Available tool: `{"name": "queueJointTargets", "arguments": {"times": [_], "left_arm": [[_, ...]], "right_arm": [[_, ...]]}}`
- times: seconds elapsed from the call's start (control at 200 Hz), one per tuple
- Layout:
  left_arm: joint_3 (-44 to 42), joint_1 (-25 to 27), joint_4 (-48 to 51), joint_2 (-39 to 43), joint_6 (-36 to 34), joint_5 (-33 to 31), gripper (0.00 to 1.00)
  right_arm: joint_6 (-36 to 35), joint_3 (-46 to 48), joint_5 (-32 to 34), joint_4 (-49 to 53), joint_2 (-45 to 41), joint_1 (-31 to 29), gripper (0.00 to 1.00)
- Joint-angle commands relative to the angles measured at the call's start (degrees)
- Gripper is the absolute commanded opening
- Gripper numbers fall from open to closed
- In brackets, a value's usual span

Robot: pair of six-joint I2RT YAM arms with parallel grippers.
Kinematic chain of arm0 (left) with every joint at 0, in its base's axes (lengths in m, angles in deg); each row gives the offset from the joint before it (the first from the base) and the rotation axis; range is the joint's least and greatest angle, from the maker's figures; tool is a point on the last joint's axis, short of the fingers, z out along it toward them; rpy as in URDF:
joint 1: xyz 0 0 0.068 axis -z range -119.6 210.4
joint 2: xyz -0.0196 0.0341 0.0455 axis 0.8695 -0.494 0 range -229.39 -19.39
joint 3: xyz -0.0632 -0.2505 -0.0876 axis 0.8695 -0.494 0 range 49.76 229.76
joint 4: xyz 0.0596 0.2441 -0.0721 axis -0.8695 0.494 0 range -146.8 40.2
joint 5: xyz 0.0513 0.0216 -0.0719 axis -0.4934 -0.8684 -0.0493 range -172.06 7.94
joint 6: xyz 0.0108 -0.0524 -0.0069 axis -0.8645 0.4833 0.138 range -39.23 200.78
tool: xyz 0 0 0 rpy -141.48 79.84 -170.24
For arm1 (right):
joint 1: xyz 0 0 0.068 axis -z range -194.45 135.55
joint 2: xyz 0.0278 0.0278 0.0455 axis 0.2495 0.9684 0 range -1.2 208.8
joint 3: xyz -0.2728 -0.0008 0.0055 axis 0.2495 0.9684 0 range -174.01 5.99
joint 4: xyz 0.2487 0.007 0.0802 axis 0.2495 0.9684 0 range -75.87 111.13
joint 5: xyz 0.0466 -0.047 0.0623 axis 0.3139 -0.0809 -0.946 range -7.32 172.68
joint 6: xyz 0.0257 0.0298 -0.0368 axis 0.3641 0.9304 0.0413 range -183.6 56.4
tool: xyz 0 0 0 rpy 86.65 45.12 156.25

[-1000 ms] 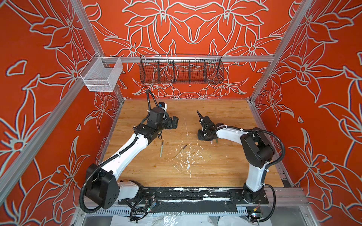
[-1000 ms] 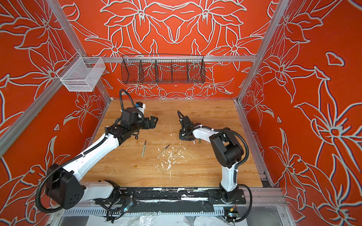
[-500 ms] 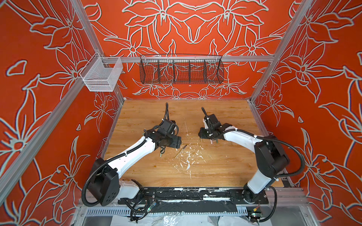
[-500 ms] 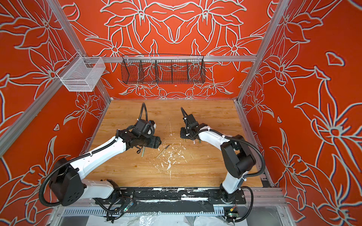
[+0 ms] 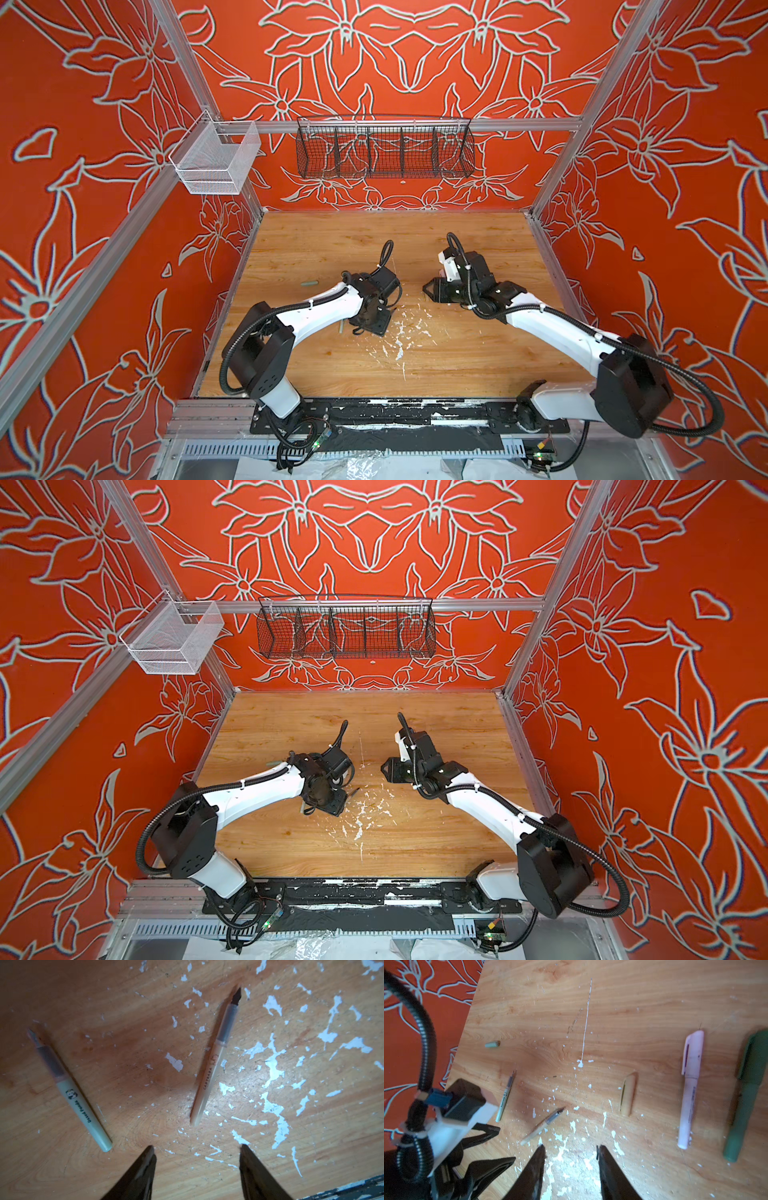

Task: Insert the pens into the pen caps

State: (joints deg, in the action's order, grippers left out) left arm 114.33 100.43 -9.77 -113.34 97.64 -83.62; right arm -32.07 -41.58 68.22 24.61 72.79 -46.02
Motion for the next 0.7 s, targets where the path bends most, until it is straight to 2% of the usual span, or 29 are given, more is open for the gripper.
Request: {"name": "queueJointTargets", "arguments": {"times": [0.0,0.16,0.49,0.616,0.696], "left_arm": [[2.19,1.25,4.12,-1.99,-0.81,-0.82,0.58],[3.10,1.49,3.88,-2.88,-1.46,-0.32,0.51],[3.80,1.63,3.03,-5.39,-2.29,1.65,0.41],[4.20,1.61,2.47,-6.79,-2.45,0.24,0.35],[3.87,1.63,1.30,-7.70,-2.54,-1.16,0.35]], "right_arm": [[1.34,2.98,0.20,-4.51,-5.42,0.23,0.42],[0.66,4.66,-0.17,-3.75,-9.22,0.37,0.36],[-0.76,4.23,0.15,-0.68,-9.62,0.44,0.34],[-1.19,4.40,0.04,-0.46,-9.95,0.42,0.34],[-1.46,4.63,0.13,-0.20,-10.32,0.39,0.34]]}}
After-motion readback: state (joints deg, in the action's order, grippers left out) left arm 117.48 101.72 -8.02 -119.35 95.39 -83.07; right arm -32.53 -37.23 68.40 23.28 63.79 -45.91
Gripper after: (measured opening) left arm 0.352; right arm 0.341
